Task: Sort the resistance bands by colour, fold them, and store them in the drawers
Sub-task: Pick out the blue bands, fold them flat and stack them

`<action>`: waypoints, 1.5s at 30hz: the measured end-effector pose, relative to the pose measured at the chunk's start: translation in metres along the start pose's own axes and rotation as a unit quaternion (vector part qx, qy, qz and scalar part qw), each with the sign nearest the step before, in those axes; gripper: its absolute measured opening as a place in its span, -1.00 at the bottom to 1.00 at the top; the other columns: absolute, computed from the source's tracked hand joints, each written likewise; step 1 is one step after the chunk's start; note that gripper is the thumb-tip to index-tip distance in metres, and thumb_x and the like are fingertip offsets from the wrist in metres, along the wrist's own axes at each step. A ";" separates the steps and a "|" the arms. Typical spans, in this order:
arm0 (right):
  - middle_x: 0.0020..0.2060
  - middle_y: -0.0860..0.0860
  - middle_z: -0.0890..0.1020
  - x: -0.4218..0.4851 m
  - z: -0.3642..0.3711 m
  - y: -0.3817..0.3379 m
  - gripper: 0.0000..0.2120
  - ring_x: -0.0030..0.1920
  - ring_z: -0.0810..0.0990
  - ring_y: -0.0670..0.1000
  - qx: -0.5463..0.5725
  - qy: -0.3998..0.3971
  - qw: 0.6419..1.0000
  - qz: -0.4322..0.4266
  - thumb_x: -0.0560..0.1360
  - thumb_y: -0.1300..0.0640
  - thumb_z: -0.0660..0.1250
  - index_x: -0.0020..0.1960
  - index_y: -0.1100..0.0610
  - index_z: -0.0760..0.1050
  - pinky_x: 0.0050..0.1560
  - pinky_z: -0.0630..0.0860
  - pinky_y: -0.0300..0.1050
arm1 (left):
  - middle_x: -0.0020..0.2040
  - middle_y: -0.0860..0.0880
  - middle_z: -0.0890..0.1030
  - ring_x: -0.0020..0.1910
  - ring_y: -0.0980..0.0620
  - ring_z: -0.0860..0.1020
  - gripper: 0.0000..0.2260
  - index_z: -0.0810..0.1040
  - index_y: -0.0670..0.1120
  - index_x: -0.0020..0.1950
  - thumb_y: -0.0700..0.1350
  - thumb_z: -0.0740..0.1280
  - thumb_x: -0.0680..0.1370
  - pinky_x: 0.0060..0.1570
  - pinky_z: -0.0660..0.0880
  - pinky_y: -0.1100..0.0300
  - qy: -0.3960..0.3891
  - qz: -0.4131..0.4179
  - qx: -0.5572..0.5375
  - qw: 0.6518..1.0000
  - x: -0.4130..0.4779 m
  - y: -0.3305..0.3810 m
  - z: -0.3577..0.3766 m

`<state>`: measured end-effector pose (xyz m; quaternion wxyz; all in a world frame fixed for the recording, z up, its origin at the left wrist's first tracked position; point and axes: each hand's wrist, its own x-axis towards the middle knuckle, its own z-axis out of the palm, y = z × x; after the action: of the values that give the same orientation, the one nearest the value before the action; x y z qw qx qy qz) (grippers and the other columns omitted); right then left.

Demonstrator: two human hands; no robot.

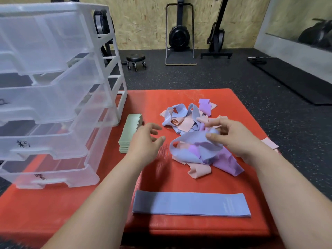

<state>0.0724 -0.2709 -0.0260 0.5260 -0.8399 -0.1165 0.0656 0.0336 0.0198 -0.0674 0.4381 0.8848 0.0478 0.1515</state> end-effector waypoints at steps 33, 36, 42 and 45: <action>0.00 0.17 0.71 -0.020 -0.042 0.009 -0.84 -0.09 0.72 0.00 0.156 0.074 0.980 0.101 0.61 0.20 0.43 0.18 0.17 0.67 -0.19 0.71 -0.11 | -0.15 -0.12 0.71 -0.35 0.09 0.56 -0.91 0.53 -0.16 0.08 -0.16 0.28 0.73 -0.26 0.46 0.16 0.016 -0.087 -0.191 0.978 -0.005 0.006 -0.013; 0.01 0.11 0.69 -0.023 -0.044 0.009 -0.82 -0.03 0.74 0.00 0.205 0.035 0.972 0.113 0.63 0.12 0.38 0.20 0.15 0.62 -0.19 0.68 -0.11 | -0.01 -0.14 0.75 -0.21 0.00 0.65 -0.92 0.56 -0.17 0.11 -0.20 0.28 0.72 -0.14 0.52 0.12 -0.032 -0.103 -0.239 0.965 -0.008 0.003 -0.023; -0.03 0.15 0.66 -0.025 -0.044 0.030 -0.89 -0.08 0.69 0.09 0.098 -0.041 0.983 0.148 0.63 0.27 0.38 0.15 0.17 0.61 0.03 0.69 0.08 | -0.27 -0.14 0.65 -0.23 -0.09 0.67 -0.84 0.62 -0.27 0.05 -0.32 0.23 0.64 -0.08 0.59 -0.03 -0.102 -0.183 -0.195 0.958 -0.018 -0.005 -0.025; -0.09 0.18 0.64 -0.024 -0.035 0.040 -0.81 -0.19 0.62 0.11 -0.045 -0.063 0.983 0.166 0.56 0.36 0.38 0.08 0.15 0.67 -0.03 0.60 0.14 | -0.22 -0.27 0.70 -0.27 -0.06 0.68 -0.89 0.60 -0.21 -0.03 -0.17 0.39 0.64 -0.04 0.68 -0.10 -0.140 -0.165 -0.082 0.973 -0.022 -0.018 -0.017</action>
<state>0.0622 -0.3243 -0.0471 0.4611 -0.8646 -0.0112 0.1992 0.0084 0.0393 -0.0769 0.5305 0.8381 0.1192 -0.0447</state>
